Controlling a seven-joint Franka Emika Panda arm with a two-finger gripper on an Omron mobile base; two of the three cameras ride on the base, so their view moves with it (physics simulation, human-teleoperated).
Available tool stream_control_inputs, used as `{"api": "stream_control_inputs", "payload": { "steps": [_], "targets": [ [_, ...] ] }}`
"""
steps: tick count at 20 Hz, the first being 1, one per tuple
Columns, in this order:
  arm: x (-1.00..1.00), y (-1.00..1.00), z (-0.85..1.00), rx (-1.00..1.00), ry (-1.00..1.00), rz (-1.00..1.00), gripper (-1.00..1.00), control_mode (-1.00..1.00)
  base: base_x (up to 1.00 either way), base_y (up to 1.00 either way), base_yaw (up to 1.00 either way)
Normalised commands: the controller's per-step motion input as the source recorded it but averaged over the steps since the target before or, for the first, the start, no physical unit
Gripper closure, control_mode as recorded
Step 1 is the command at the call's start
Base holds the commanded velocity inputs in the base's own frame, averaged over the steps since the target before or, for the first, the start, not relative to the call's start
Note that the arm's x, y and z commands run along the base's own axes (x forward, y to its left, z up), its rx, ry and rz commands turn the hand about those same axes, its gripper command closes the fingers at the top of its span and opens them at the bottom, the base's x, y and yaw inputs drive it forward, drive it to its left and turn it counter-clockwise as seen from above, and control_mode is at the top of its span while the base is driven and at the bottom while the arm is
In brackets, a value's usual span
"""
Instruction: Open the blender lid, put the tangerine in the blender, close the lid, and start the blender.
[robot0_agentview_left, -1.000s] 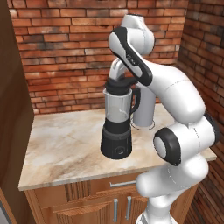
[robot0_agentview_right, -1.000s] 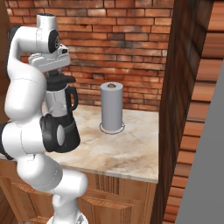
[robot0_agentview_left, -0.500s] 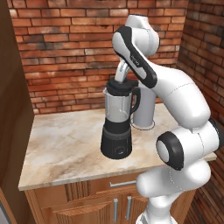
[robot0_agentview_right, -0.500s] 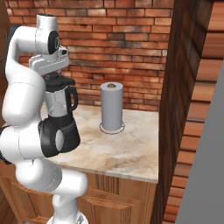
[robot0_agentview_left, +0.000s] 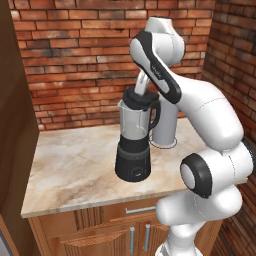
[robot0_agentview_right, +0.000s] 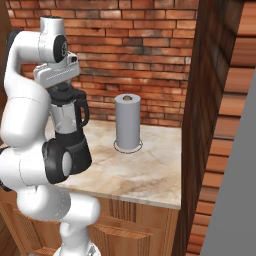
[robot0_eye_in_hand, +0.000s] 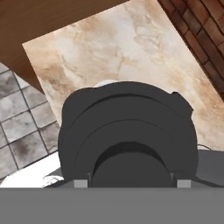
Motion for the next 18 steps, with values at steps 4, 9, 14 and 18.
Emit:
{"api": "stream_control_inputs", "payload": {
  "steps": [4, 9, 14, 18],
  "targets": [
    [0.00, 0.06, -0.45, -0.09, 0.09, 0.00, 1.00, -1.00, 0.00, 0.00, 0.00],
    [0.03, 0.13, -0.48, -0.10, 0.09, 0.00, 1.00, -1.00, 0.00, 0.00, 0.00],
    [0.01, 0.18, -0.27, -0.08, 0.04, 0.00, 1.00, -1.00, 0.00, 0.00, 0.00],
    [0.00, 0.11, -0.37, -0.04, 0.02, 0.00, 1.00, -1.00, 0.00, 0.00, 0.00]
  ]
}}
